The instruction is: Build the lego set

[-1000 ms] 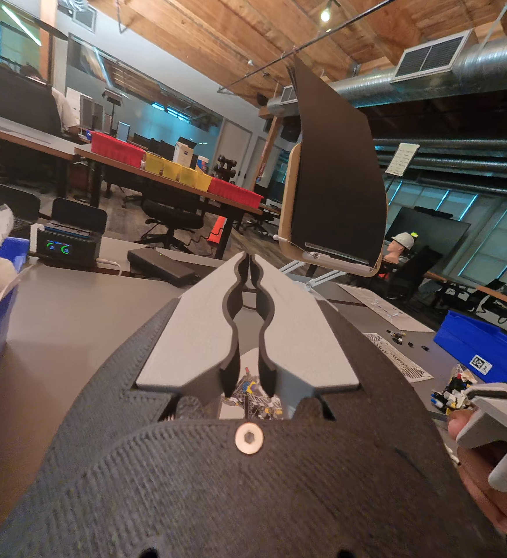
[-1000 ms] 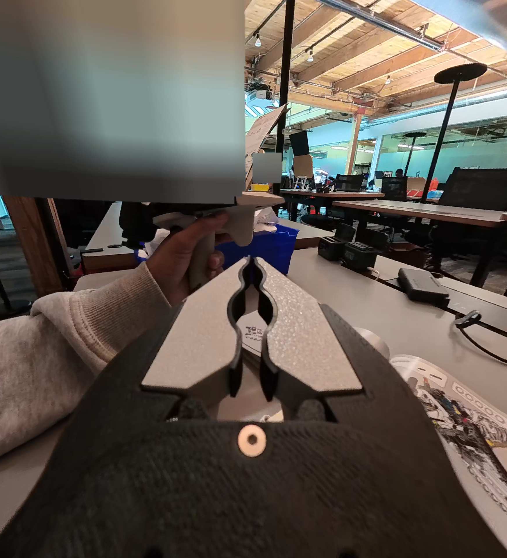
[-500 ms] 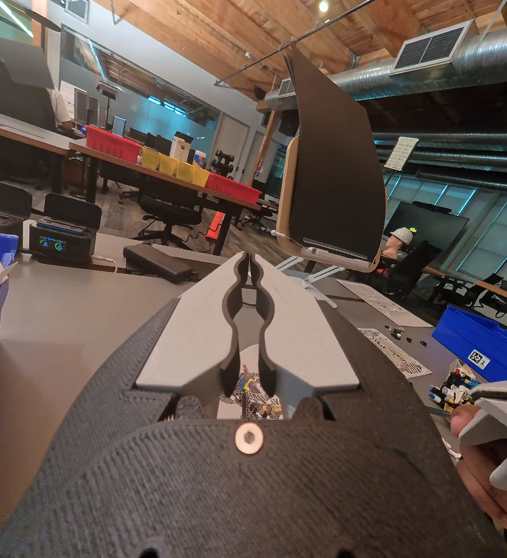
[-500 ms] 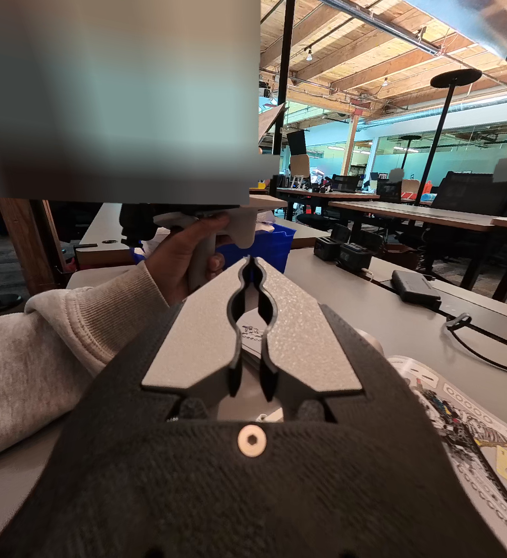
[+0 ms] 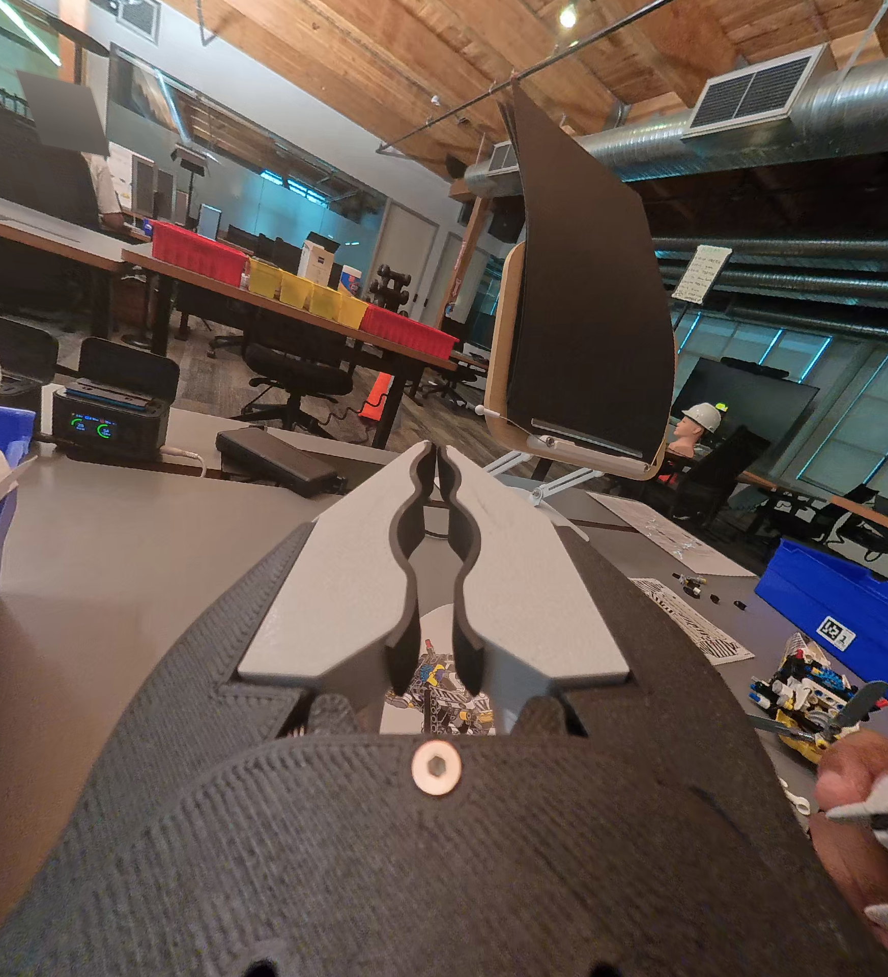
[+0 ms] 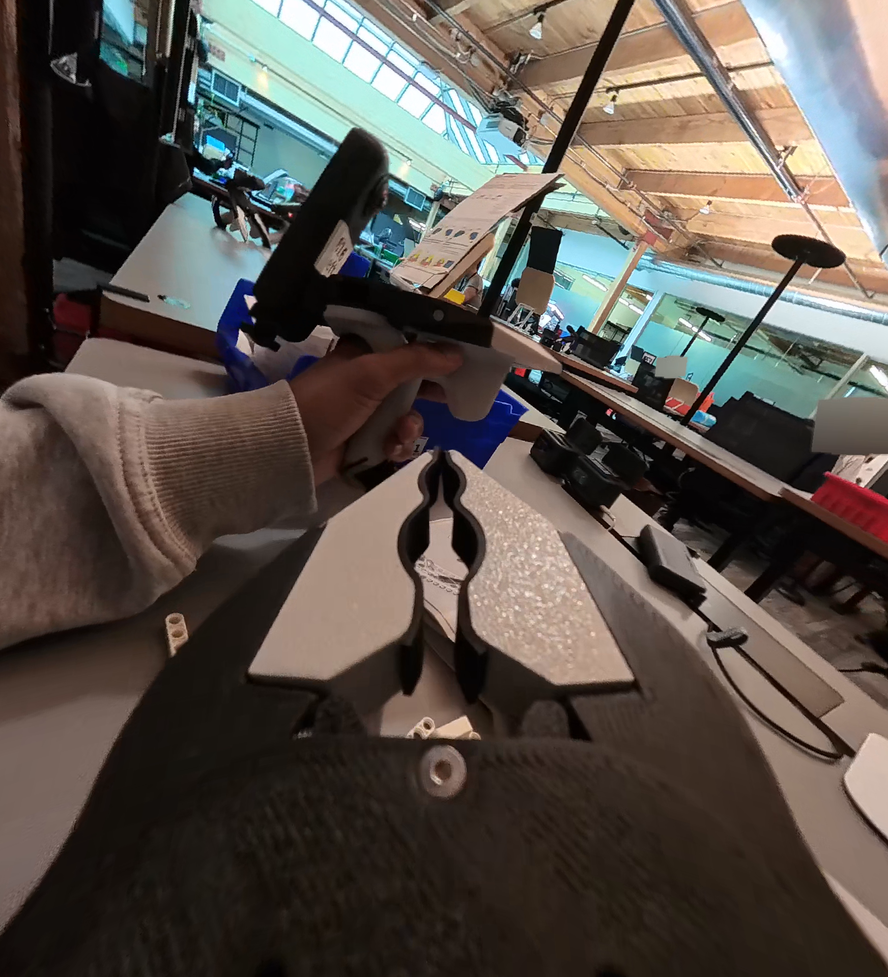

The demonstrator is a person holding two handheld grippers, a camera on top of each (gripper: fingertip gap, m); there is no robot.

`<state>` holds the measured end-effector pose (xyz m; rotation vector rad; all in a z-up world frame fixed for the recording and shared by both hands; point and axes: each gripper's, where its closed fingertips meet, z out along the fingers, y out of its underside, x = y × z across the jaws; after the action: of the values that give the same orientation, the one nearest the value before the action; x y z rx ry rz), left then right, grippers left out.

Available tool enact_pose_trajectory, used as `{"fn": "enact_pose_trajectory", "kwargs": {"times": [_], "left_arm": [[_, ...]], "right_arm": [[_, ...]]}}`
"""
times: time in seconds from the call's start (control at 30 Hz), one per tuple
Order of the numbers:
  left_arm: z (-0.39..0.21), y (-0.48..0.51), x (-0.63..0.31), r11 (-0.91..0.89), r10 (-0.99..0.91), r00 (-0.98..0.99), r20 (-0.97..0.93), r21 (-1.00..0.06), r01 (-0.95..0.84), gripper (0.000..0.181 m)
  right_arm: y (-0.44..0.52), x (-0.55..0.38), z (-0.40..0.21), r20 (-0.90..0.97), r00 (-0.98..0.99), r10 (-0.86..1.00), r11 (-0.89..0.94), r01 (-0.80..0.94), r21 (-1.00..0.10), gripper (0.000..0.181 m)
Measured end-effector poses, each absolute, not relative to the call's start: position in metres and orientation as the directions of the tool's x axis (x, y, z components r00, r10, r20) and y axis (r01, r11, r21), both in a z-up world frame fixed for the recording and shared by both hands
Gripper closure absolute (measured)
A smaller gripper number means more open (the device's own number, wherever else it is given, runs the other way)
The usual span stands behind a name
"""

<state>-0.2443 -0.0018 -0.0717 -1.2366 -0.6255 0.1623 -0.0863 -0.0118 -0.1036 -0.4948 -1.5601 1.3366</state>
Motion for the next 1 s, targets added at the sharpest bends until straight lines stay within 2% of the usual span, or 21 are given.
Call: {"fn": "enact_pose_trajectory", "kwargs": {"times": [0.17,0.4,0.47,0.6,0.77,1.0], "left_arm": [[-0.072,-0.002,-0.245,0.343,0.440,0.822,0.362,-0.914,0.219,0.181],[-0.073,-0.002,-0.245,0.343,0.436,0.822,0.365,-0.913,0.223,0.181],[-0.073,-0.001,-0.245,0.344,0.436,0.822,0.366,-0.912,0.224,0.181],[-0.073,-0.001,-0.245,0.345,0.432,0.823,0.369,-0.910,0.227,0.181],[-0.073,-0.001,-0.245,0.344,0.429,0.823,0.372,-0.910,0.231,0.181],[-0.073,-0.001,-0.245,0.345,0.429,0.823,0.371,-0.910,0.231,0.181]], "right_arm": [[-0.016,-0.085,-0.105,0.433,-0.434,0.790,0.331,-0.292,-0.897,0.181],[-0.010,-0.086,-0.100,0.369,-0.448,0.814,0.260,-0.286,-0.922,0.181],[-0.009,-0.084,-0.097,0.322,-0.469,0.823,0.205,-0.284,-0.937,0.181],[0.000,-0.076,-0.078,0.153,-0.551,0.820,-0.019,-0.295,-0.955,0.181],[0.013,-0.059,-0.053,0.013,-0.655,0.755,-0.267,-0.326,-0.907,0.178],[0.003,-0.045,-0.045,0.082,-0.679,0.730,-0.259,-0.386,-0.886,0.177]]}}
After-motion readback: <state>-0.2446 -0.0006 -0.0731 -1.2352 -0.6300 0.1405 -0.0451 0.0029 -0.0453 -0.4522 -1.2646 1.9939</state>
